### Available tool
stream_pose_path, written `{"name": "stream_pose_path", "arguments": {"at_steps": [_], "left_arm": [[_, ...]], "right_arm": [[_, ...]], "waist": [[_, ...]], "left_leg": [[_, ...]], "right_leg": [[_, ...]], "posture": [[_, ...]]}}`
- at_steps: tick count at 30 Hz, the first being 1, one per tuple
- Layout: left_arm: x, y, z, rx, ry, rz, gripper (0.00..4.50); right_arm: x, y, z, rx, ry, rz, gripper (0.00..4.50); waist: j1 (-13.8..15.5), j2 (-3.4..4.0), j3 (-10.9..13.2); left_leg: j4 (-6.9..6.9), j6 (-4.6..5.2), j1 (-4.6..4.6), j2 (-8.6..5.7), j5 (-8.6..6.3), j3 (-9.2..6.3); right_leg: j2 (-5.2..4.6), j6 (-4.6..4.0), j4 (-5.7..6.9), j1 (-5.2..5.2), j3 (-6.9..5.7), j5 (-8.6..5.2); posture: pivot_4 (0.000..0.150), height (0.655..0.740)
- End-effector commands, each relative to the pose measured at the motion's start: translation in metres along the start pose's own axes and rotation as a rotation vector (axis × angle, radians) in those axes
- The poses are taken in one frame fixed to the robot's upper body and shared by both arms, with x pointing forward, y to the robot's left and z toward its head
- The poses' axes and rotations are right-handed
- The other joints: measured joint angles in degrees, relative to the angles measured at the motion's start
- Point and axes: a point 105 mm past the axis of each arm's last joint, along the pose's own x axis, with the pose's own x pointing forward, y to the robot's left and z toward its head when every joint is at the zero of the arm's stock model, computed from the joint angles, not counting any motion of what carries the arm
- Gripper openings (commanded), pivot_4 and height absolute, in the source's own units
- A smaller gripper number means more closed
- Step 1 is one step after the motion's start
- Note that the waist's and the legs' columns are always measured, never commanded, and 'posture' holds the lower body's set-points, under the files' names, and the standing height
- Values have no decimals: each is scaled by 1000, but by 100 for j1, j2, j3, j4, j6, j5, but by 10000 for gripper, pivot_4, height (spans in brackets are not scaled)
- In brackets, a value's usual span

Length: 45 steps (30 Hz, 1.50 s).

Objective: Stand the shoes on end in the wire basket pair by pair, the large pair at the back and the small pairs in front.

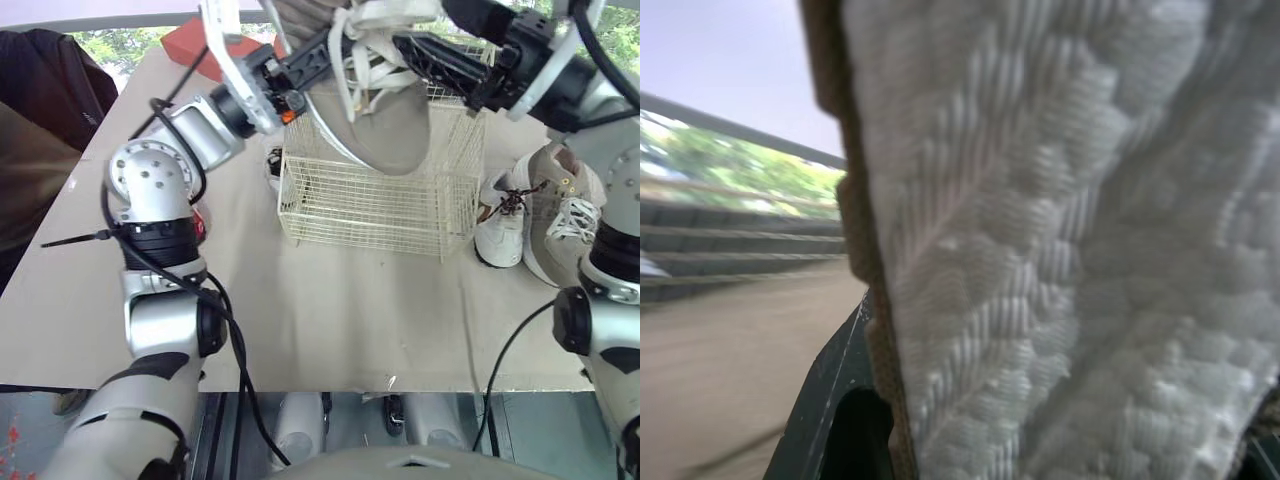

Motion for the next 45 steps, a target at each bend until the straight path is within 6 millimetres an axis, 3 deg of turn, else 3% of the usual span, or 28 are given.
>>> {"name": "stream_pose_path", "arguments": {"at_steps": [1, 4, 9, 16, 19, 29, 33, 37, 42, 45], "left_arm": [[-1, -14, 25, 130, -44, -87, 17140], [0, -11, 30, 207, -22, -106, 17138], [15, 0, 54, 320, -16, -139, 17137], [36, 9, 85, 453, -1, -159, 17133], [42, 15, 85, 515, 23, -143, 17132], [64, 22, 59, 797, 125, -118, 16841], [68, 9, 79, 706, 3, -150, 16802], [66, 8, 98, 628, -81, -111, 16782], [67, 16, 81, 772, 3, -83, 16779], [69, 20, 69, 759, 39, -87, 16779]], "right_arm": [[-17, 15, 22, -116, -75, 39, 45000], [-39, 24, 16, -132, -55, 45, 45000], [-69, 43, -3, -126, 34, 24, 45000], [-89, 58, -5, -112, 40, -45, 45000], [-95, 63, -8, -133, 62, -74, 45000], [-107, 69, -5, -140, 55, -171, 45000], [-109, 71, -5, -140, 60, -193, 45000], [-110, 73, -4, -138, 55, -203, 45000], [-110, 74, -3, -136, 46, -206, 45000], [-109, 74, -3, -133, 43, -206, 45000]], "waist": [[7, 0, 0], [45, -1, 0], [132, -8, 4], [117, -10, 5], [129, -10, 5], [140, -18, 5], [134, -20, 3], [113, -24, 6], [128, -24, 6], [139, -25, 7]], "left_leg": [[0, 0, 0, 0, 0, -1], [0, 0, 0, 0, 0, -5], [3, 3, 3, -6, -2, -7], [6, 26, 4, -11, -15, -9], [6, 27, 4, -13, -16, -13], [33, 31, 21, -21, -18, -38], [41, 35, 27, -30, -19, -57], [45, 35, 14, -31, -19, -62], [41, 41, 8, -36, -22, -69], [40, 41, 8, -36, -22, -69]], "right_leg": [[0, 0, 0, 0, -1, 0], [-1, 0, -3, 5, -7, 0], [2, 1, -6, 9, -7, 0], [3, 2, -5, 11, -3, -1], [3, 2, -4, 10, -3, -1], [-2, 4, -3, 48, -20, -1], [-2, 9, -1, 67, -23, 2], [-1, 12, -4, 62, -23, 3], [-2, 28, -11, 57, -22, -6], [-2, 27, -11, 58, -23, -6]], "posture": [[1500, 7400], [1500, 7400], [1500, 7400], [1500, 7400], [1500, 7400], [1500, 7400], [1500, 7400], [1500, 7400], [1500, 7400], [1500, 7400]]}}
